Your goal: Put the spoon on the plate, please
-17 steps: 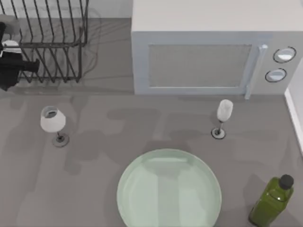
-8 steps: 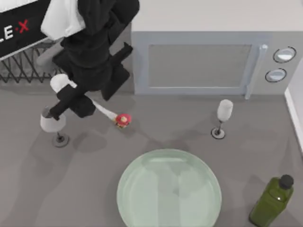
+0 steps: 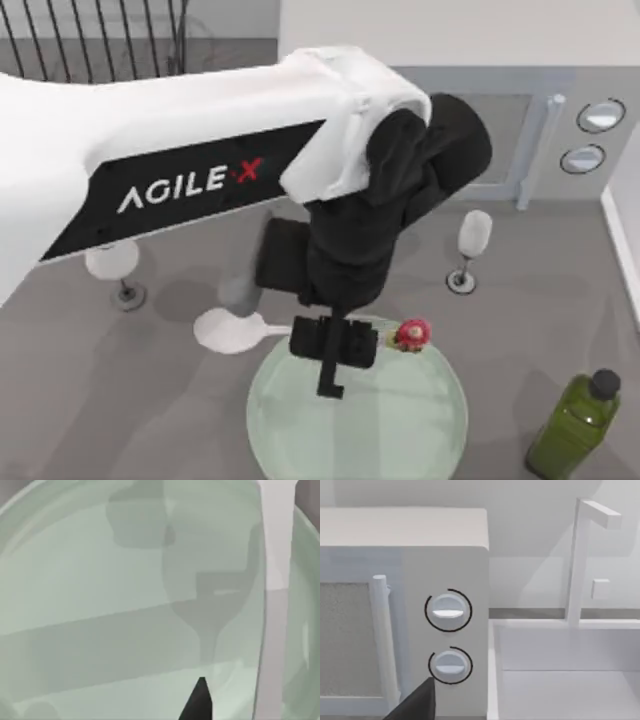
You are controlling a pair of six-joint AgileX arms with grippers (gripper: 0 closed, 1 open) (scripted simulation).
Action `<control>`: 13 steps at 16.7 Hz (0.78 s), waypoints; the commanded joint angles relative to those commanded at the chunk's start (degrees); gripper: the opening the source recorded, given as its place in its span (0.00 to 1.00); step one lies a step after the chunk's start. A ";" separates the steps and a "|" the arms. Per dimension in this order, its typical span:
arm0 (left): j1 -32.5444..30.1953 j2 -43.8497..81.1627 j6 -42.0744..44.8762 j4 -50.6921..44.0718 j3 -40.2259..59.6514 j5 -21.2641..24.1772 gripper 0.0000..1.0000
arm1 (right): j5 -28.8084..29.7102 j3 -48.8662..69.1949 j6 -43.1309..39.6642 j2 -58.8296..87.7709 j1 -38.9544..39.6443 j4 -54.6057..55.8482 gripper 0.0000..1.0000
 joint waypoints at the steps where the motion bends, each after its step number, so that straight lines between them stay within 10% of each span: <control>1: -1.65 0.74 -3.82 0.06 -0.14 0.12 0.00 | 0.00 0.00 0.00 0.00 0.00 0.00 1.00; 13: -5.65 2.95 -13.47 0.57 -0.81 0.17 0.00 | 0.00 0.00 0.00 0.00 0.00 0.00 1.00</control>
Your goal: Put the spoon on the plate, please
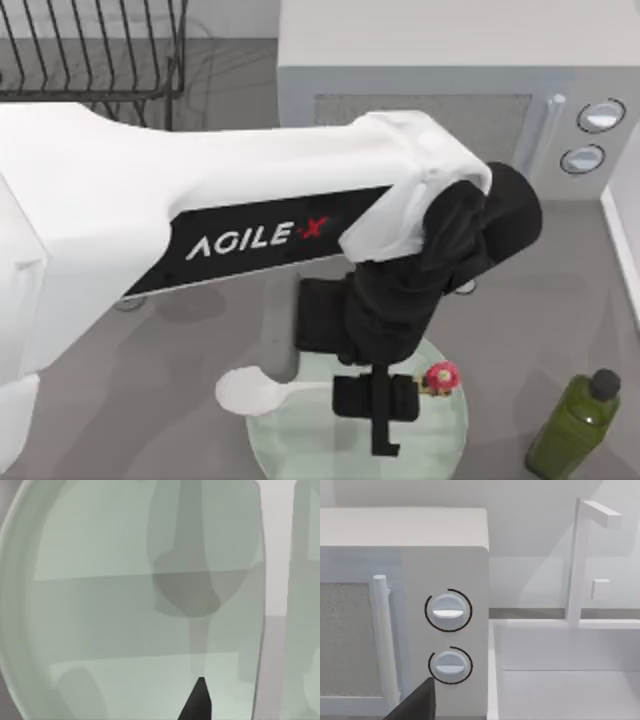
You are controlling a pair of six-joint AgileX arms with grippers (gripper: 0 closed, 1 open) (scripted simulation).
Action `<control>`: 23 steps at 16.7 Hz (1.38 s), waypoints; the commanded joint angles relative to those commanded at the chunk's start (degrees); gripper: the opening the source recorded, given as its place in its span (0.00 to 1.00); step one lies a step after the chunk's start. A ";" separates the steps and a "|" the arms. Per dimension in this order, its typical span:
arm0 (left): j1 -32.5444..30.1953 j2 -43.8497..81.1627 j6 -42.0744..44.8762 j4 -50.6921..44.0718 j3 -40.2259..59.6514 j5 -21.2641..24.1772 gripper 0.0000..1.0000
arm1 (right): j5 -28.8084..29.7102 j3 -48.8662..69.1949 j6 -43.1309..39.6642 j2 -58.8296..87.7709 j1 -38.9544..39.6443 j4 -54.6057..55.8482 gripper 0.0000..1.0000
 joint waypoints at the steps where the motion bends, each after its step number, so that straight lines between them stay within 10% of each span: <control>1: -0.02 0.04 -0.05 0.35 0.11 -0.17 0.00 | 0.00 0.00 0.00 0.00 0.00 0.00 1.00; 23: 0.71 -1.08 0.40 11.78 -1.99 -2.41 0.00 | 0.00 0.00 0.00 0.00 0.00 0.00 1.00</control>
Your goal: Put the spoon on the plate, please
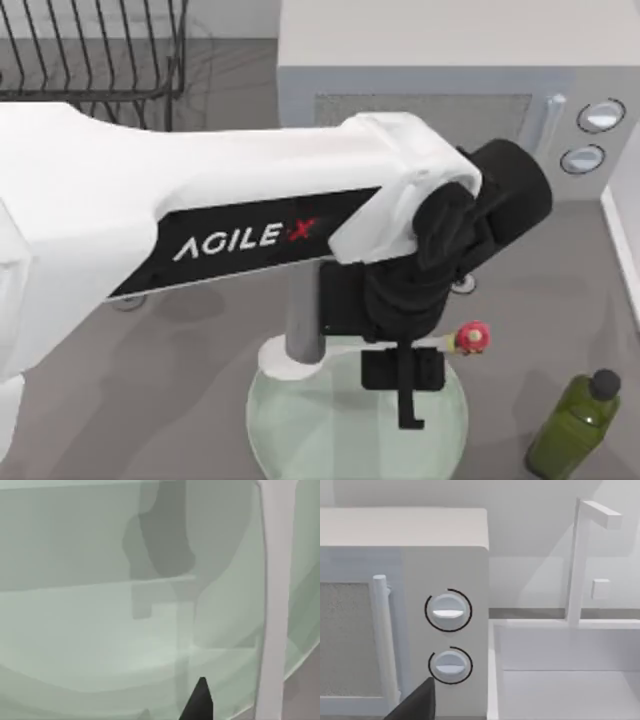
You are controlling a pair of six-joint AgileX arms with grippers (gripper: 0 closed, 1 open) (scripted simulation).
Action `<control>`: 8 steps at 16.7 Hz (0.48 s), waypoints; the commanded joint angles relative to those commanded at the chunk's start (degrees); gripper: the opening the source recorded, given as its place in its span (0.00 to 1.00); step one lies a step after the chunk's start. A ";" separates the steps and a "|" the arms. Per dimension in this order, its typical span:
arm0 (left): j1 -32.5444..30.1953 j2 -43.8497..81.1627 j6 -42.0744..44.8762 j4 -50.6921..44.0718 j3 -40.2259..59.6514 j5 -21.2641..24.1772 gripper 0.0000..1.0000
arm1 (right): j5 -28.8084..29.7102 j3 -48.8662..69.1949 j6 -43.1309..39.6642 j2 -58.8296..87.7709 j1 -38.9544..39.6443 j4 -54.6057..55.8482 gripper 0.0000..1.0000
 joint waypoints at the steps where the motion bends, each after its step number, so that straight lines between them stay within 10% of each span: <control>1: -0.02 0.31 0.09 -0.56 -0.77 0.33 0.00 | 0.00 0.00 0.00 0.00 0.00 0.00 1.00; 8: -0.43 3.72 0.02 -2.48 -5.13 2.45 0.00 | 0.00 0.00 0.00 0.00 0.00 0.00 1.00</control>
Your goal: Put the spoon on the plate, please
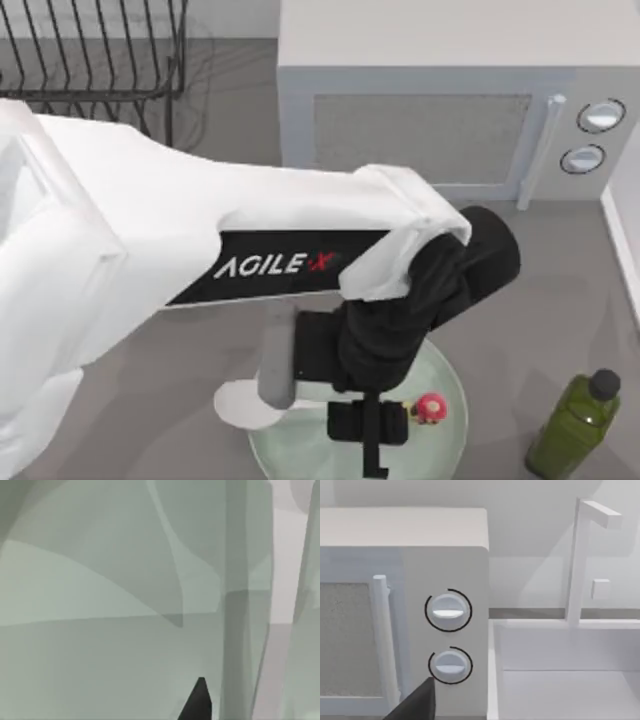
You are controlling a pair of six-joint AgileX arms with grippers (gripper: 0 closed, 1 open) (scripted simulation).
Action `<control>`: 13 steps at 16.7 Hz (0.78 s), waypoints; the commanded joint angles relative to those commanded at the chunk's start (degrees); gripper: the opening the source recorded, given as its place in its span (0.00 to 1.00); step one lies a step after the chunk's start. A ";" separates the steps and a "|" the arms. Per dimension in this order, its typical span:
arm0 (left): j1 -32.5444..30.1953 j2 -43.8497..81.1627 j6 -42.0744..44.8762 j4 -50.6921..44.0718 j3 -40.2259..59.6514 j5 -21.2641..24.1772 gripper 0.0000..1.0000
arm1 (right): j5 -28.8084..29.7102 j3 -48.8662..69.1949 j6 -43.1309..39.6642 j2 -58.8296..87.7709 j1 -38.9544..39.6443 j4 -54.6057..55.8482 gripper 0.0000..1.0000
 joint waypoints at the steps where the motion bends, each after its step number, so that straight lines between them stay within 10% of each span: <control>1: 0.00 0.00 0.00 0.00 0.00 0.00 0.00 | 0.00 0.00 0.00 0.00 0.00 0.00 1.00; 4: 0.00 0.00 0.00 0.00 0.00 0.00 0.00 | 0.00 0.00 0.00 0.00 0.00 0.00 1.00; 13: 0.00 0.00 0.00 0.00 0.00 0.00 0.68 | 0.00 0.00 0.00 0.00 0.00 0.00 1.00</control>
